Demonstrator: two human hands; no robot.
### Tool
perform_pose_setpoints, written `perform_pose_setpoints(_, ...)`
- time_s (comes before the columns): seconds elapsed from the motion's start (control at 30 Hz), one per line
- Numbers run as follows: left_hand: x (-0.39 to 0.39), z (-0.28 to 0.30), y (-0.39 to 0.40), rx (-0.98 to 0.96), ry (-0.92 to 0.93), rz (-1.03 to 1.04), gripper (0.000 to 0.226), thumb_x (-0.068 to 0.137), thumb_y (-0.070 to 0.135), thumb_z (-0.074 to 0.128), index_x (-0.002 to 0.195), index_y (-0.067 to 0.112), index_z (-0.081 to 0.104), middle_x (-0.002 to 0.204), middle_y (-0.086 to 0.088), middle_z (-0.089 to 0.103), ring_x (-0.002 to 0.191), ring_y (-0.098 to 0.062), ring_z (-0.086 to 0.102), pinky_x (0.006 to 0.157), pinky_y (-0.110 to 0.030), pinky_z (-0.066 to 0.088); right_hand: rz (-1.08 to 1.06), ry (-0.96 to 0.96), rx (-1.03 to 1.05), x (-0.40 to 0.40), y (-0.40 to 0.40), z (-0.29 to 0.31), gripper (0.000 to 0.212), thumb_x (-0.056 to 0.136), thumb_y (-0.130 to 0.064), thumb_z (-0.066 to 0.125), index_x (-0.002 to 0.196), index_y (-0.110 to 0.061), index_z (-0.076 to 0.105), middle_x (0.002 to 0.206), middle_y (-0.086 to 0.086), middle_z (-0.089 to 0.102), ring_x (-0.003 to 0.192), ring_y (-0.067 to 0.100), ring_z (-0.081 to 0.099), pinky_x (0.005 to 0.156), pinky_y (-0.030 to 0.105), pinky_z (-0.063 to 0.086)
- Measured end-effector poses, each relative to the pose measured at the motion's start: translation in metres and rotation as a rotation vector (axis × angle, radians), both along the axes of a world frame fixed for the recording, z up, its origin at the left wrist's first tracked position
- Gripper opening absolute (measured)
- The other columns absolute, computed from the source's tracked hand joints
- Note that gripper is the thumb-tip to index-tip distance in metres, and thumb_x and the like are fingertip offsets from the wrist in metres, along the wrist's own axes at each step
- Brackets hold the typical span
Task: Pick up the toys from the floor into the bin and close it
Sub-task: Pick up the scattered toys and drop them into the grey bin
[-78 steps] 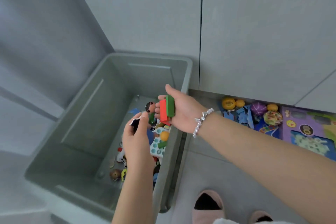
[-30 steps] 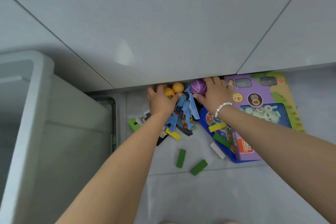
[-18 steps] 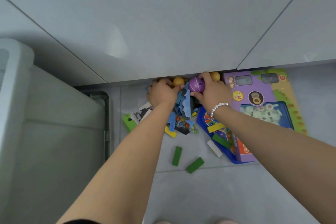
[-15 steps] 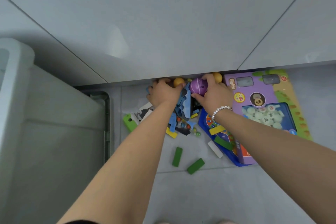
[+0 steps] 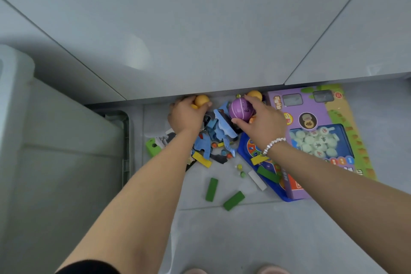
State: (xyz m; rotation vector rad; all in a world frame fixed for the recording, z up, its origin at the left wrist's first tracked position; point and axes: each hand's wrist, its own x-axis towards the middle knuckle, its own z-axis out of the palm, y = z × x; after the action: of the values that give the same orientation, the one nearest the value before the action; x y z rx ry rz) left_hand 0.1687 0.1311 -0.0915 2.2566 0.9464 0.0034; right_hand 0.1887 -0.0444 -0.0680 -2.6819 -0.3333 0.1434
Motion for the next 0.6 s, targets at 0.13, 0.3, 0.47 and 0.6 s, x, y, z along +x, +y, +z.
perform_pose_setpoints(0.13,-0.022,0.018,-0.001,-0.093,-0.029,0.122,0.039,0.073,0.056,0.068,0.099,0.028,0.069,0.096,0.002,0.068,0.095,-0.022,0.061,0.079,-0.036,0.052,-0.008,0.038,0.078,-0.007,-0.001,0.017,0.061,0.074,-0.052,0.068,0.128,-0.028,0.05,0.102,-0.001,0.067,0.087,0.02,0.061,0.07,0.026,0.041)
perform_pose_setpoints(0.3,-0.059,0.073,-0.007,-0.271,-0.09,0.273,0.032,0.079,0.05,0.067,0.098,0.025,0.068,0.083,0.007,0.06,0.086,-0.018,0.061,0.072,-0.03,0.049,-0.033,0.186,0.289,-0.037,0.007,0.056,0.064,0.072,-0.048,0.072,0.129,-0.032,0.048,0.106,-0.009,0.061,0.083,0.01,0.057,0.074,0.026,0.049)
perform_pose_setpoints(0.47,-0.097,0.189,0.005,-0.413,-0.285,0.414,0.039,0.078,0.049,0.069,0.101,0.017,0.068,0.091,0.005,0.063,0.087,-0.012,0.059,0.07,-0.022,0.038,0.019,0.223,0.517,-0.065,0.039,0.13,0.063,0.069,-0.046,0.075,0.126,-0.03,0.052,0.12,-0.011,0.059,0.097,0.003,0.054,0.082,0.022,0.045)
perform_pose_setpoints(0.6,-0.177,0.276,0.028,-0.52,-0.528,0.62,0.038,0.08,0.047,0.068,0.105,0.019,0.067,0.099,0.007,0.064,0.09,-0.007,0.059,0.064,-0.016,0.039,0.209,0.337,0.695,-0.1,0.082,0.204,0.058,0.072,-0.039,0.075,0.125,-0.025,0.054,0.119,-0.013,0.057,0.103,-0.005,0.049,0.087,0.015,0.041)
